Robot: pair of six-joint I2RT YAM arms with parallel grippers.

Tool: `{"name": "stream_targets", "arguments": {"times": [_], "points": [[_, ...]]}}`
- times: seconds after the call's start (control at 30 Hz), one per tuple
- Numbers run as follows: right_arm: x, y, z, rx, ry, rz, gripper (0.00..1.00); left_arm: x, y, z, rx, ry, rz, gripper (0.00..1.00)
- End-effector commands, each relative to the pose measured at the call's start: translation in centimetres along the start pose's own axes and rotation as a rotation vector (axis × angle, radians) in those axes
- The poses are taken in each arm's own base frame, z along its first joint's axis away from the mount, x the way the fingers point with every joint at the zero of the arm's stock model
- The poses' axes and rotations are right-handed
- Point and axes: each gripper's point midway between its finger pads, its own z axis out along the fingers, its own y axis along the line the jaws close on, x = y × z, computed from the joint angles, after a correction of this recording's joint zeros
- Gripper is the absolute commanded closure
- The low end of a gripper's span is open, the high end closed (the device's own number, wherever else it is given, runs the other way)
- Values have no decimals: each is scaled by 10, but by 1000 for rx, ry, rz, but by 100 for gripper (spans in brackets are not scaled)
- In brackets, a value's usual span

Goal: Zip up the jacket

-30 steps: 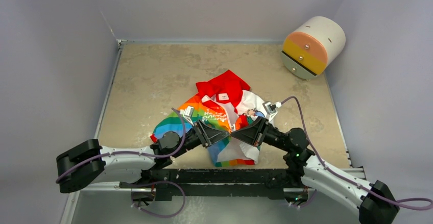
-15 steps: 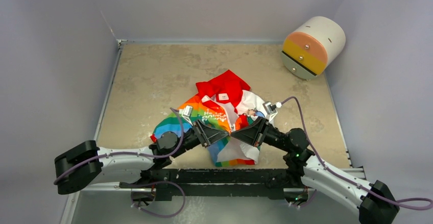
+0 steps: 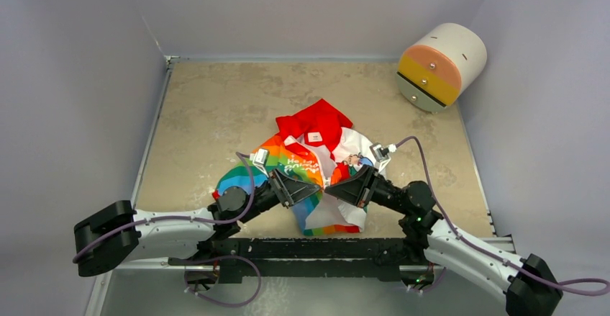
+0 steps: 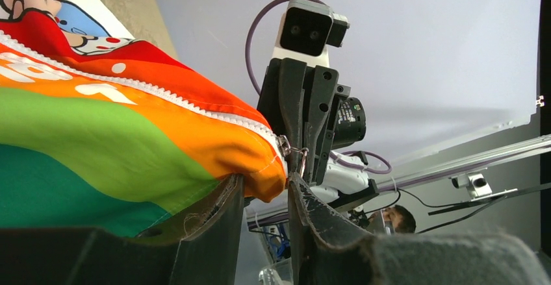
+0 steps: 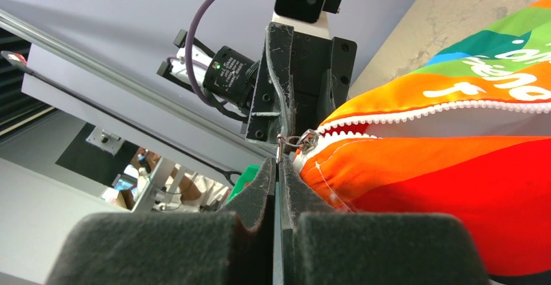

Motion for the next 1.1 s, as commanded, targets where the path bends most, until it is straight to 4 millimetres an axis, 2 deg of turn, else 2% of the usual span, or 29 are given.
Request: {"name": "stream_targets", "arguments": {"times": [0.0, 0.73, 0.9, 1.07], "points": [[-4, 16, 0, -68, -16, -23, 100, -7, -22, 0, 86, -24, -9, 70], [4, 14, -1, -78, 12, -10, 100, -1, -29, 14, 102, 12, -3, 70], [5, 15, 0, -83, 17, -11, 100, 0, -28, 15, 101, 14, 0, 77], [7, 14, 0, -84, 23, -7, 100, 0, -32, 16, 113, 16, 5, 89]]}}
